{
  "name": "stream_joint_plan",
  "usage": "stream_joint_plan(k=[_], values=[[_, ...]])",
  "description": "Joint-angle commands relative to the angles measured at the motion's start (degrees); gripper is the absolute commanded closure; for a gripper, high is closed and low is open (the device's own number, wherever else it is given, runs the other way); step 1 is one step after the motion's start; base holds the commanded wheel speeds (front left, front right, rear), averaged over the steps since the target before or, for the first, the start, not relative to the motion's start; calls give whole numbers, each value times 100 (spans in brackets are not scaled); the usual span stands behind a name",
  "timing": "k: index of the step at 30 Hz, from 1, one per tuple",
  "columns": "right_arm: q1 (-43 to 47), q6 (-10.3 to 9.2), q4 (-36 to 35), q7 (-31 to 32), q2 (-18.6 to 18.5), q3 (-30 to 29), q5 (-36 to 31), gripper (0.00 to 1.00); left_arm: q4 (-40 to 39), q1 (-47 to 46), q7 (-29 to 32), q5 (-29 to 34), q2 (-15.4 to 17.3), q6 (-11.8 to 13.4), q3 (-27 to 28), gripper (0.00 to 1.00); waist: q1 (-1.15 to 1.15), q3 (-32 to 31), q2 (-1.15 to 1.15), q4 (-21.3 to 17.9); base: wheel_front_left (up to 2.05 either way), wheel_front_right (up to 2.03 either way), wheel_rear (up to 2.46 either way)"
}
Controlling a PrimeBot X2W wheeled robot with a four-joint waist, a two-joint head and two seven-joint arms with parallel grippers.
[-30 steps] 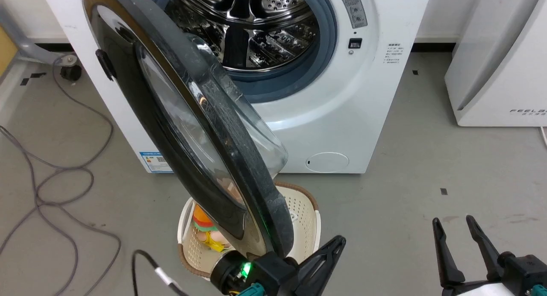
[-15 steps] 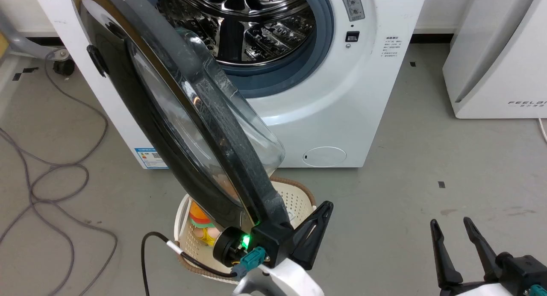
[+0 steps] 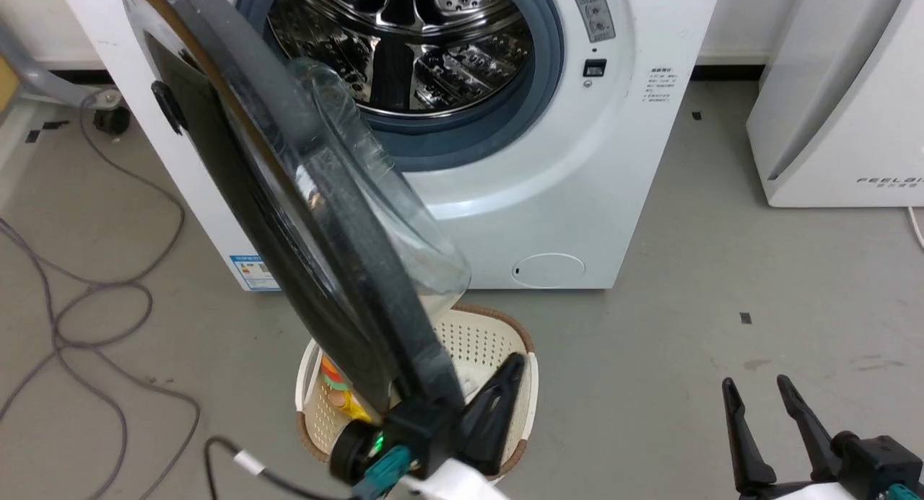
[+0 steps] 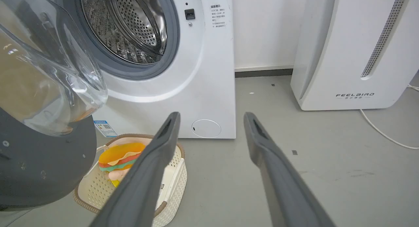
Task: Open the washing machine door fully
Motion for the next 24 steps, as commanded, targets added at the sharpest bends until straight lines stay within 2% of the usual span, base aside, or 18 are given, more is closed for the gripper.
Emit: stream_joint_plan(k=[1, 12, 24], values=[[-70, 3, 39, -31, 15, 16, 26, 0, -162, 198, -26, -58, 140, 138, 164, 100, 0, -47, 0, 4, 0, 0, 0], [37, 3, 115, 20, 15, -31, 20, 0, -1293, 1053, 154, -75, 508, 527, 277, 100, 0, -195, 0, 279, 0, 0, 0], [118, 3, 63, 95, 15, -86, -25, 0, -1675, 1558, 248, -54, 731, 745, 302, 100, 0, -240, 0, 881, 0, 0, 0]])
